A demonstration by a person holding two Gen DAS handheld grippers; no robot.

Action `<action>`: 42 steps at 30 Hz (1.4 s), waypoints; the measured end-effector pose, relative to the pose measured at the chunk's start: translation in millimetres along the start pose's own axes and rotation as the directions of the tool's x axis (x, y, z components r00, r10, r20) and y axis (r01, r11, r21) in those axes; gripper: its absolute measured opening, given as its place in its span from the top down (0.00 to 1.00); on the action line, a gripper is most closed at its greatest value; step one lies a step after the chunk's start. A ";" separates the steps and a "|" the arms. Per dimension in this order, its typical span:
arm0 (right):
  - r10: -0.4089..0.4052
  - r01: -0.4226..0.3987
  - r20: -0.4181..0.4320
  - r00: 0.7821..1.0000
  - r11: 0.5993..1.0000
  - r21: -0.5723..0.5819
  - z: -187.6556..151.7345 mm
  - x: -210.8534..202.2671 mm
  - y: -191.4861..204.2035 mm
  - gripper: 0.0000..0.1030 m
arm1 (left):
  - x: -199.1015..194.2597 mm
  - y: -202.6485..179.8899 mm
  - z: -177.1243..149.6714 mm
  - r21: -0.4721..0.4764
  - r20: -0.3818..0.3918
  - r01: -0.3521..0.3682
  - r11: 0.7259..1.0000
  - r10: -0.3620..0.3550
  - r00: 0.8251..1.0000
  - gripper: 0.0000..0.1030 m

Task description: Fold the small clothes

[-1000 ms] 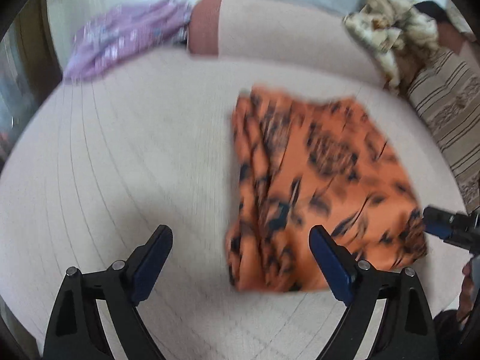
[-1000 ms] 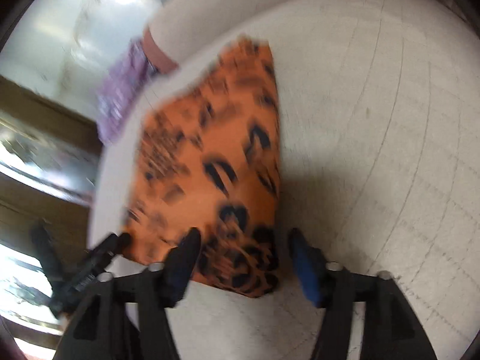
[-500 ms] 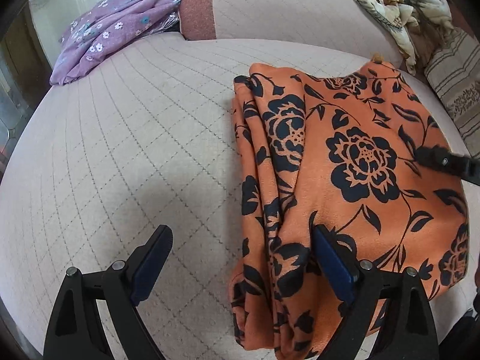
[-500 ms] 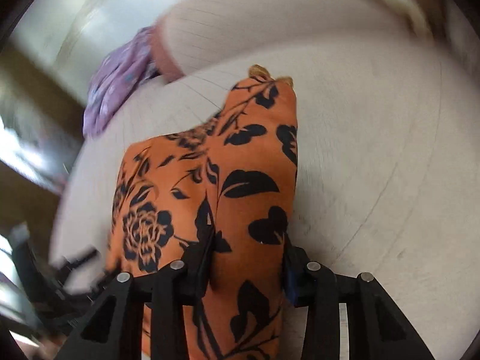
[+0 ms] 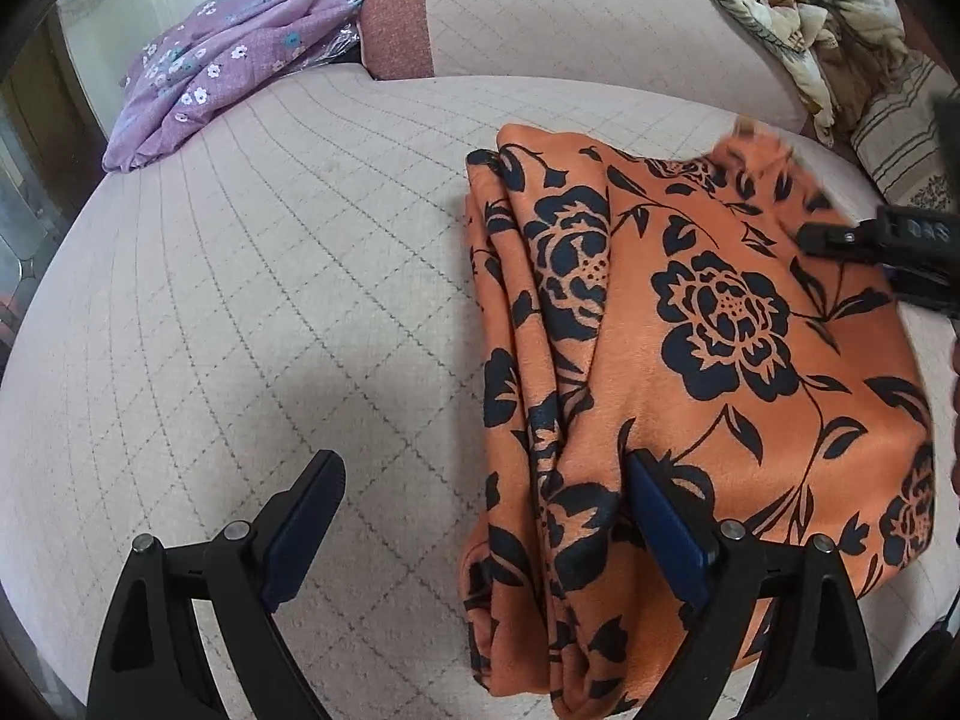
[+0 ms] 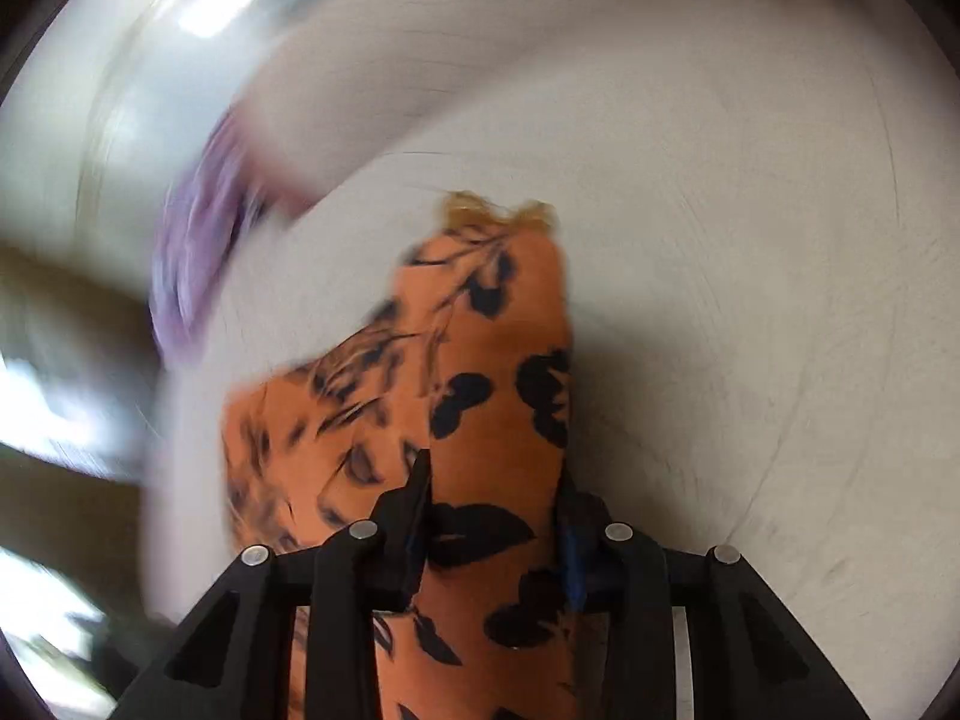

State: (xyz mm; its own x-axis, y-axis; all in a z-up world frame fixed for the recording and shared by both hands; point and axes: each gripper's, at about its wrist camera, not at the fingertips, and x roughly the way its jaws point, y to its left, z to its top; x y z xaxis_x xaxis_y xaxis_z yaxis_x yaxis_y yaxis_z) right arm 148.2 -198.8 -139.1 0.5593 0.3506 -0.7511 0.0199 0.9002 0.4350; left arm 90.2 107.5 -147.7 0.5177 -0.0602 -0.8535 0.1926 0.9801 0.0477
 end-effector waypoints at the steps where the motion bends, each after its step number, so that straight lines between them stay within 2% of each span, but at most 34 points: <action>1: -0.055 0.056 0.018 0.998 0.996 -0.072 -4.7 -3.5 12.6 0.64 | -1.2 -0.7 0.5 -0.006 -0.004 0.002 1.000 -0.002 1.000 0.08; 2: -0.085 0.086 0.015 0.996 0.992 -0.088 -6.6 -3.7 15.8 0.58 | -4.4 -0.4 0.7 -0.017 -0.002 0.003 1.000 -0.003 1.000 0.08; 3: -0.117 0.117 -0.014 0.993 0.992 -0.052 -8.0 -2.9 9.3 0.46 | -9.9 -0.4 0.2 -0.025 0.003 0.004 1.000 -0.004 1.000 0.09; 5: -0.167 0.167 -0.001 0.986 0.986 0.021 -16.3 -18.5 -2.5 0.43 | -24.8 -1.1 -2.8 -0.029 0.030 -0.002 1.000 0.003 1.000 0.09; 7: -0.168 0.167 0.090 0.982 0.986 0.015 -32.2 -48.6 4.5 0.43 | -38.1 -3.1 -7.2 -0.021 0.060 -0.006 1.000 0.007 0.998 0.09; 8: -0.139 0.140 0.115 0.984 0.990 0.002 -39.6 -60.5 7.1 0.43 | -42.2 -4.4 -9.3 -0.017 0.064 -0.006 1.000 0.007 0.998 0.09; 10: -0.007 0.013 0.149 0.989 0.999 -0.039 -61.3 -83.9 28.6 0.34 | -52.6 -5.0 -14.1 -0.020 0.075 -0.012 1.000 0.014 0.997 0.09; 11: 0.056 -0.048 0.142 0.988 0.997 -0.060 -70.1 -87.0 35.7 0.24 | -57.5 -5.0 -16.3 -0.025 0.080 -0.006 1.000 0.008 0.997 0.09; 12: 0.095 -0.087 0.121 0.988 0.994 -0.073 -79.7 -84.7 44.0 0.21 | -64.5 -4.9 -18.6 -0.031 0.088 0.002 1.000 0.000 0.996 0.09; 13: 0.100 -0.096 0.052 0.994 0.993 -0.067 -86.2 -68.8 44.2 0.21 | -72.7 -5.0 -20.8 -0.035 0.100 0.004 0.999 0.000 0.995 0.09; 14: 0.085 -0.087 -0.038 0.996 0.995 -0.039 -89.2 -46.9 37.4 0.20 | -78.0 -5.8 -20.5 -0.035 0.106 0.005 0.999 -0.001 0.994 0.09; 15: 0.061 -0.062 -0.092 0.994 0.998 -0.008 -95.0 -33.7 31.2 0.21 | -87.0 -5.5 -23.6 -0.032 0.113 0.010 0.999 -0.007 0.994 0.09; 17: 0.062 -0.062 -0.013 0.998 0.998 -0.002 -97.1 -52.2 35.1 0.21 | -102.4 -2.6 -29.3 -0.023 0.141 0.006 1.000 -0.003 0.990 0.09; 19: 0.120 -0.119 0.038 0.992 0.992 -0.043 -99.6 -81.1 53.3 0.21 | -116.8 -0.8 -34.8 -0.035 0.167 0.006 0.999 0.000 0.986 0.09; 22: 0.059 -0.044 0.131 0.990 0.993 -0.112 -123.9 -120.0 68.0 0.20 | -132.5 1.3 -41.2 -0.050 0.191 0.033 0.998 -0.023 0.981 0.09; 25: 0.033 -0.013 0.157 0.987 0.992 -0.124 -143.2 -133.5 68.8 0.20 | -144.8 1.7 -47.0 -0.062 0.209 0.050 0.997 -0.036 0.977 0.09; 27: -0.004 0.027 0.174 0.985 0.991 -0.131 -172.4 -146.8 65.3 0.20 | -151.5 0.9 -51.8 -0.068 0.214 0.053 0.996 -0.038 0.976 0.09; 32: -0.078 0.104 0.173 0.982 0.984 -0.145 -213.4 -158.1 63.1 0.20 | -164.5 -3.9 -61.4 -0.071 0.220 0.050 0.996 -0.033 0.975 0.09; 37: -0.135 0.172 0.206 0.969 0.969 -0.177 -218.1 -177.9 67.5 0.19 | -175.9 -10.4 -68.6 -0.071 0.231 0.066 0.995 -0.048 0.972 0.09; 39: -0.143 0.185 0.223 0.964 0.966 -0.182 -216.9 -181.9 69.9 0.13 | -176.9 -12.8 -70.9 -0.066 0.230 0.061 0.996 -0.045 0.972 0.09; 42: -0.169 0.205 0.198 0.965 0.963 -0.175 -216.4 -176.0 70.7 0.11 | -175.9 -13.9 -74.3 -0.060 0.216 0.068 0.996 -0.054 0.975 0.08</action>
State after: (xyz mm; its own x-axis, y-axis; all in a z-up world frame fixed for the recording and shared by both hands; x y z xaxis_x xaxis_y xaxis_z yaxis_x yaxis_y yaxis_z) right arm -128.1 -140.9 -83.6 0.7008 0.1348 -0.7005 -0.0112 0.9839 0.1782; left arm -65.5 118.5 -36.7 0.6743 -0.1523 -0.7226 0.1770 0.9833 -0.0420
